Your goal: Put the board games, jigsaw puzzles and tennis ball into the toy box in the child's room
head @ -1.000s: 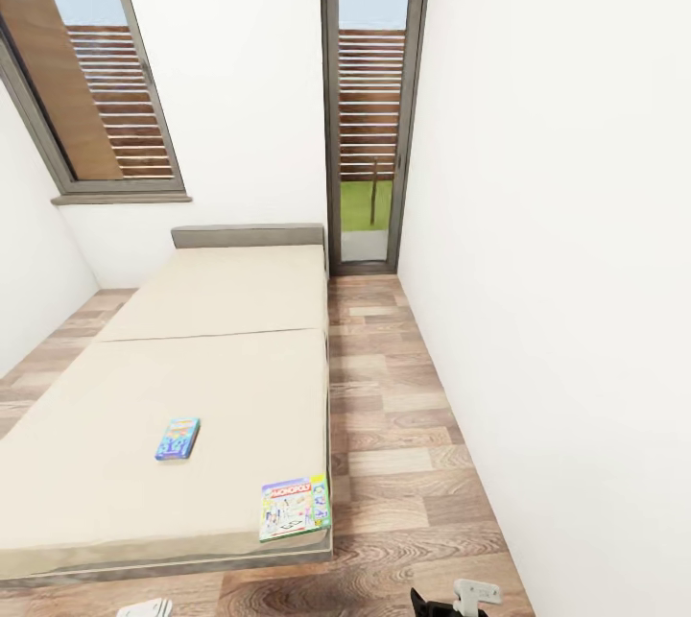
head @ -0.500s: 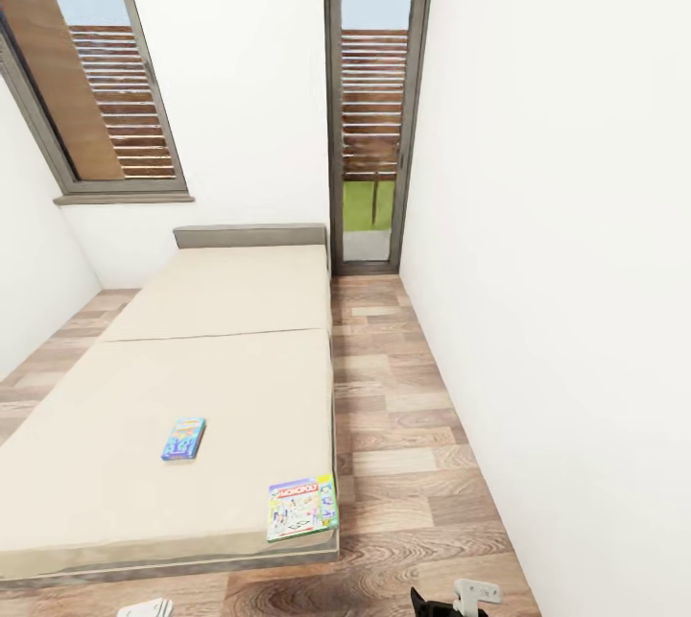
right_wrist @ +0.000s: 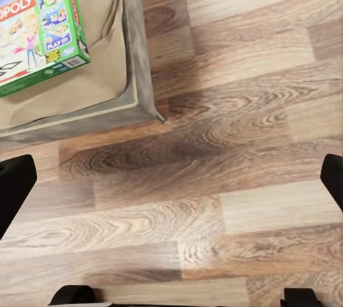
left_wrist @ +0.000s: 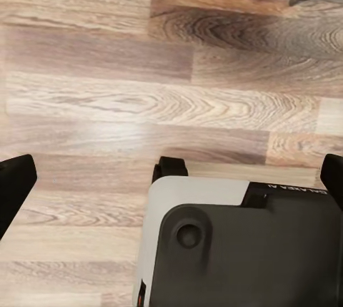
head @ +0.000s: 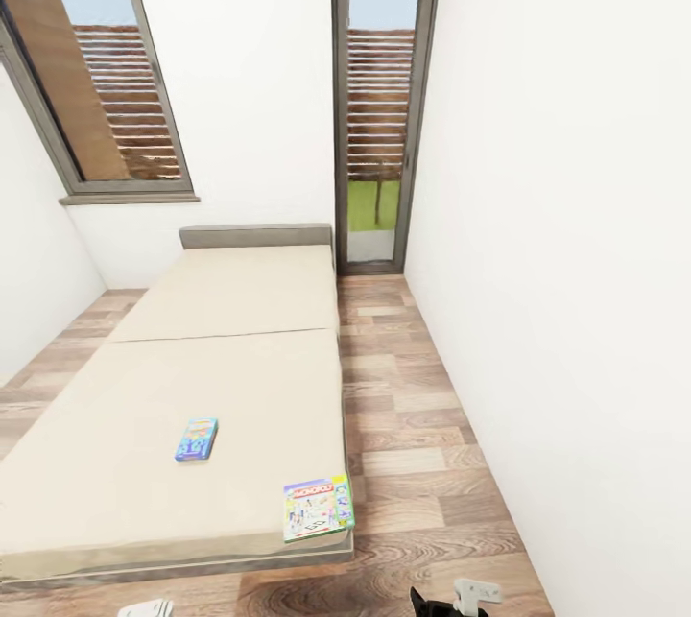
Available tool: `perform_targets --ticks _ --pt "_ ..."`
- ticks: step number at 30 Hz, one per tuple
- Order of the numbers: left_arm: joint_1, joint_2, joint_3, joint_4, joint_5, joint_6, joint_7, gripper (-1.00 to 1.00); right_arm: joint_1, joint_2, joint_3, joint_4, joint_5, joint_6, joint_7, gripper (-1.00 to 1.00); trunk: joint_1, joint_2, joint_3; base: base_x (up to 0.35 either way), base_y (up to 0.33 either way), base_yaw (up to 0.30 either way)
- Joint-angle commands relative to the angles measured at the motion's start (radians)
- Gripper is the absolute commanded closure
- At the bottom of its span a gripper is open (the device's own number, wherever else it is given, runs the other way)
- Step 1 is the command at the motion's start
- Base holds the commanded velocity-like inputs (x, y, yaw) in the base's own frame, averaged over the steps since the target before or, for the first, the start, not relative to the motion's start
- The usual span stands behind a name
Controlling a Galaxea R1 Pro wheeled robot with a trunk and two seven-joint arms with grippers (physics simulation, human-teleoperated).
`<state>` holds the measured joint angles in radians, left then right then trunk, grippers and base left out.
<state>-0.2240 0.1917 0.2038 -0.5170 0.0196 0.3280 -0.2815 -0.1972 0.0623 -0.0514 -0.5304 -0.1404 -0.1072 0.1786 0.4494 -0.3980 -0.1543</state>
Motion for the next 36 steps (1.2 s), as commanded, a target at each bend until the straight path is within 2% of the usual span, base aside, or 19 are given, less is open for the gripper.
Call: perform_targets --ticks 1,12,26,36 --pt "0.000 -0.001 0.005 -0.001 0.002 0.008 -0.005 -1.00 -0.001 0.001 -0.005 0.001 -0.010 -0.002 0.009 -1.00 0.001 -0.002 -0.002 0.000 0.140 0.000" --pt "0.000 -0.010 0.003 -0.001 -0.002 0.009 -0.004 -1.00 -0.001 0.001 -0.005 0.001 -0.010 -0.005 0.009 -1.00 0.001 -0.002 -0.002 0.000 0.036 0.000" --pt "0.000 -0.012 0.002 0.000 -0.001 0.009 -0.002 -1.00 -0.001 0.001 -0.005 0.001 -0.010 -0.005 0.009 -1.00 0.001 -0.002 -0.002 0.000 -0.150 0.000" --pt "-0.001 -0.038 0.003 0.000 -0.001 0.007 -0.001 -1.00 -0.001 0.002 -0.005 0.001 -0.010 -0.005 0.009 -1.00 0.001 -0.002 0.001 0.000 -0.011 0.000"
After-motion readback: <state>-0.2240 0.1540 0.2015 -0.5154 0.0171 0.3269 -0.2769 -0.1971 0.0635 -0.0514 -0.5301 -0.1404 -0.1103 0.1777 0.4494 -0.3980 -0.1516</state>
